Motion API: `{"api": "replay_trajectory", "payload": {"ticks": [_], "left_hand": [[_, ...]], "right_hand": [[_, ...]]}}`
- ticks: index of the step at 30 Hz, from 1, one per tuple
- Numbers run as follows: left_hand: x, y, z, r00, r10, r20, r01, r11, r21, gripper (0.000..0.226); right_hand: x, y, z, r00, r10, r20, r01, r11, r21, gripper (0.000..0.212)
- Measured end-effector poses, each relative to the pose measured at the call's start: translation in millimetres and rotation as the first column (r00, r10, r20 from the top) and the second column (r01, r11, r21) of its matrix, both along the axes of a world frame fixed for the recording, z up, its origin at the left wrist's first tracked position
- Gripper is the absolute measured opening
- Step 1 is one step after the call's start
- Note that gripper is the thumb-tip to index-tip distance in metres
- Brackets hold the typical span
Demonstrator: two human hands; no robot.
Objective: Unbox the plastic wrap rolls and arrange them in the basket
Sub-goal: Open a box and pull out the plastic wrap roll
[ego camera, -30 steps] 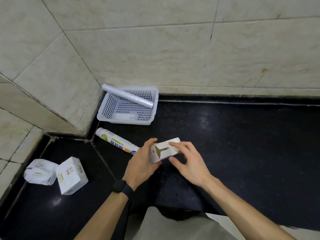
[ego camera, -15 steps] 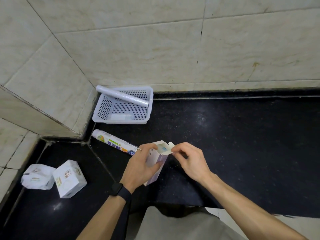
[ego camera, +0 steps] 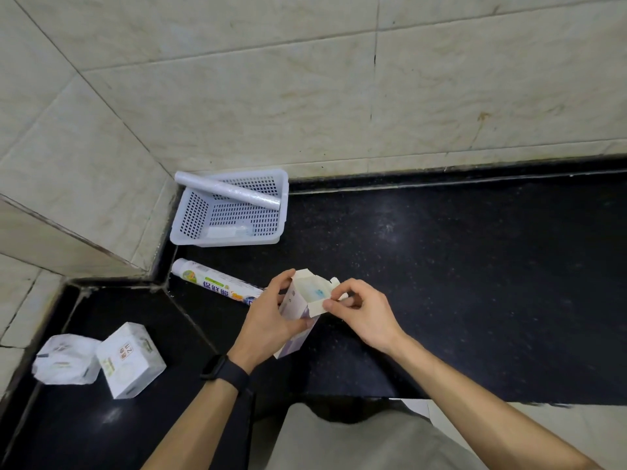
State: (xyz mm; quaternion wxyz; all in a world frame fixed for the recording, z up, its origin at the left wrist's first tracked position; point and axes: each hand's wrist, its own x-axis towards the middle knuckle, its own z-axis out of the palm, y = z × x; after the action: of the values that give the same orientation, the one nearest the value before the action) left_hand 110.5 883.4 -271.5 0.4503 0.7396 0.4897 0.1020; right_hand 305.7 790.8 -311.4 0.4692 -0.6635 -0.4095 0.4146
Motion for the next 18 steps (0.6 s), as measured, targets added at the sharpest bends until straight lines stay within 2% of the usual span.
{"api": "replay_trajectory", "payload": {"ticks": [4, 8, 10, 18], "left_hand": [[1.5, 4.0, 3.5, 0.999, -0.040, -0.023, 0.039, 0.999, -0.023, 0.101], [3.0, 6.1, 5.0, 0.999, -0.042, -0.031, 0.040, 0.998, -0.044, 0.102], [0.8, 6.2, 4.1, 0.999, -0.037, -0.017, 0.037, 0.998, -0.045, 0.098], [-6.3, 8.3, 0.2, 0.995, -0.070, -0.069, 0.065, 0.995, -0.076, 0.080]], "right_hand": [[1.2, 0.3, -2.1, 0.999, 0.042, -0.010, -0.042, 0.999, -0.033, 0.034], [-1.9, 1.4, 0.2, 0.998, 0.055, 0.012, -0.054, 0.998, -0.013, 0.022], [-3.2, 1.5, 0.3, 0.998, 0.060, 0.005, -0.060, 0.998, -0.012, 0.025], [-2.0, 2.5, -7.6, 0.976, 0.211, 0.047, -0.206, 0.975, -0.087, 0.069]]}}
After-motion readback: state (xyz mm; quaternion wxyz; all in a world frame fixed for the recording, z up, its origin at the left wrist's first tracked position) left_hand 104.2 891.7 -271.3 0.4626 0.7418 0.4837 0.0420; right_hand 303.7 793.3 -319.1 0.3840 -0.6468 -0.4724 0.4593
